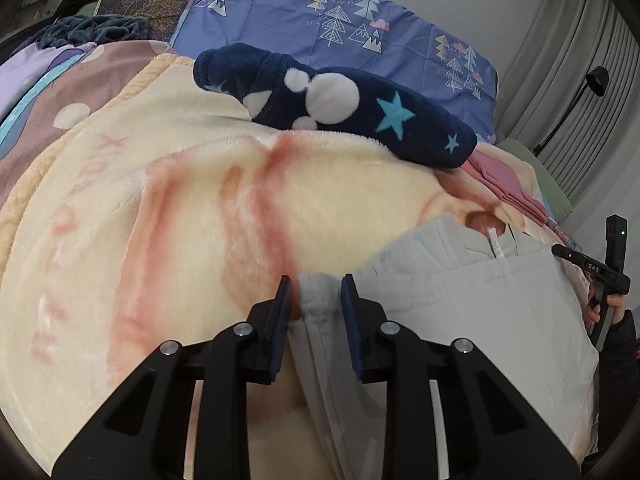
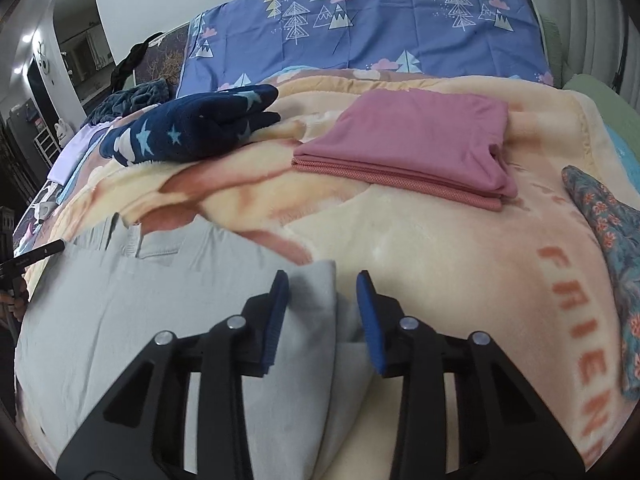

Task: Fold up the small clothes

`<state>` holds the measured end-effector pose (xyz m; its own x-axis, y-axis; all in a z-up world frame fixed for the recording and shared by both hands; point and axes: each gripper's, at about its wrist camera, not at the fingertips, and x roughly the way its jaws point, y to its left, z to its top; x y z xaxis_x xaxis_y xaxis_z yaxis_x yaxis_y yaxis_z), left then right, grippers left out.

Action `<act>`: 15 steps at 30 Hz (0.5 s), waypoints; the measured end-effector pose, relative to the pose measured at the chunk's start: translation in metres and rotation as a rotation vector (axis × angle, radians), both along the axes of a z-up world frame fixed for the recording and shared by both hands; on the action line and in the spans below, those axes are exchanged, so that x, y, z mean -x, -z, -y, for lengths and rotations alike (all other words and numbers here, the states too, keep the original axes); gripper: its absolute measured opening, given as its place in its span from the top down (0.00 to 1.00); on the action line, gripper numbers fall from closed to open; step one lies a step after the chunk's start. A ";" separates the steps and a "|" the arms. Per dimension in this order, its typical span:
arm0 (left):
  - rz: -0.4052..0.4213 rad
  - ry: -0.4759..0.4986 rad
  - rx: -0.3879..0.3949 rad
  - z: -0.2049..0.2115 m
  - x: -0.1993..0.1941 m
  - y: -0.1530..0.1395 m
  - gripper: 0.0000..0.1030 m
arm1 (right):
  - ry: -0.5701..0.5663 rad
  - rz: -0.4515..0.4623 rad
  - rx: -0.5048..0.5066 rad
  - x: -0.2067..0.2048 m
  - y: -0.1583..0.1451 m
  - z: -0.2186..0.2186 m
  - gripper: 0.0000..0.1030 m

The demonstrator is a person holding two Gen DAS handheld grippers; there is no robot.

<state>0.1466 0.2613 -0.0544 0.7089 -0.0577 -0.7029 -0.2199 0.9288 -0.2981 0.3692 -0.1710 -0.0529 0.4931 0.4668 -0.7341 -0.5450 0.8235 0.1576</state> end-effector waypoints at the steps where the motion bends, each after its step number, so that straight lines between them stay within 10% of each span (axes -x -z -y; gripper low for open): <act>1: 0.003 0.005 -0.009 0.001 -0.002 -0.001 0.85 | -0.003 0.000 -0.007 -0.001 0.000 -0.002 0.93; 15: 0.201 -0.011 -0.155 0.009 -0.012 -0.063 0.93 | 0.070 0.137 -0.159 -0.005 -0.050 0.009 0.96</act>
